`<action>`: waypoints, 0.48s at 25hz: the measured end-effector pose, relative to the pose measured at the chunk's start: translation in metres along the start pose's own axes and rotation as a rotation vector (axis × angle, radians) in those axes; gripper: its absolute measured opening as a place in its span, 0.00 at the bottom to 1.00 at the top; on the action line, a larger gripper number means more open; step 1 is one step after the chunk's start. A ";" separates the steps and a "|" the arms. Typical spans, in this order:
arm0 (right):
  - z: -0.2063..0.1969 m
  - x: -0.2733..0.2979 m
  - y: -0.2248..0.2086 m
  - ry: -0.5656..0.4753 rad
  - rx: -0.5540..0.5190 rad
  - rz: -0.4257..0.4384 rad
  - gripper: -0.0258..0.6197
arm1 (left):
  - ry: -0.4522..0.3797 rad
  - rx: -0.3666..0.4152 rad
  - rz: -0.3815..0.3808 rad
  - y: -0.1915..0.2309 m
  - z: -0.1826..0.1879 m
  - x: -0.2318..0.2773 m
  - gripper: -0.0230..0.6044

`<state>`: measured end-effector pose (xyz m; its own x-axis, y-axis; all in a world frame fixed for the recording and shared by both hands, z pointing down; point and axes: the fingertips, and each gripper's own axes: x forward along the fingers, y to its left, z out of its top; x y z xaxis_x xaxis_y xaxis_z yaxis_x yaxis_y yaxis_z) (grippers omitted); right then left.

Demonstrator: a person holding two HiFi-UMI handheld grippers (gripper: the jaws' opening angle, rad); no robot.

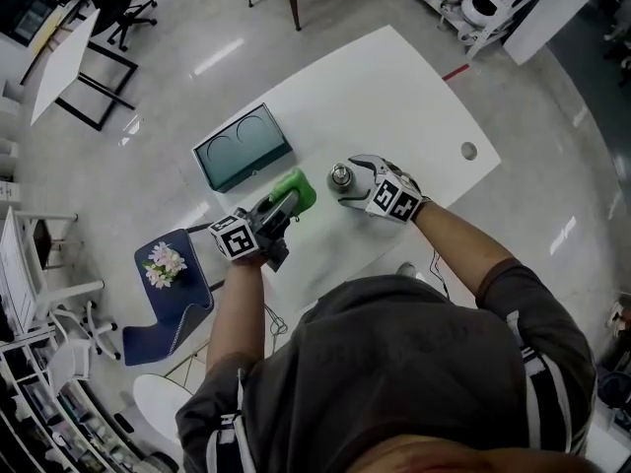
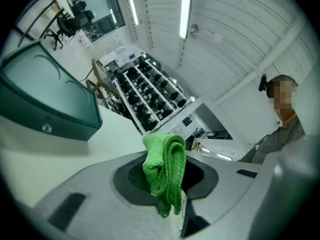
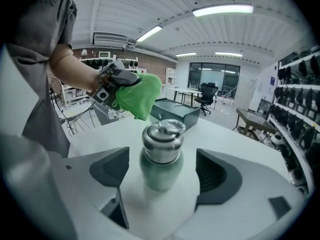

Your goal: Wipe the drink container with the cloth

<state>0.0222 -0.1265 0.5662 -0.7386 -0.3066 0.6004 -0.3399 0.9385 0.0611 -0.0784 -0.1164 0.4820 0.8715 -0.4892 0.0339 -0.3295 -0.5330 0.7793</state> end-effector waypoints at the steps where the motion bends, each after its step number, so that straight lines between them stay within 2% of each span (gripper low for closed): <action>1: 0.008 -0.011 -0.002 -0.017 0.011 -0.009 0.67 | -0.001 0.038 0.010 -0.007 0.005 0.000 0.17; 6: 0.056 -0.088 -0.028 -0.144 0.059 -0.090 0.64 | -0.030 0.280 0.082 -0.054 0.047 0.008 0.17; 12: 0.091 -0.201 -0.059 -0.322 0.158 -0.210 0.51 | -0.107 0.551 0.187 -0.111 0.089 0.011 0.17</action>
<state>0.1382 -0.1346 0.3693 -0.7794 -0.5465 0.3063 -0.5693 0.8219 0.0177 -0.0647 -0.1237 0.3400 0.7483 -0.6611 0.0542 -0.6392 -0.6970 0.3250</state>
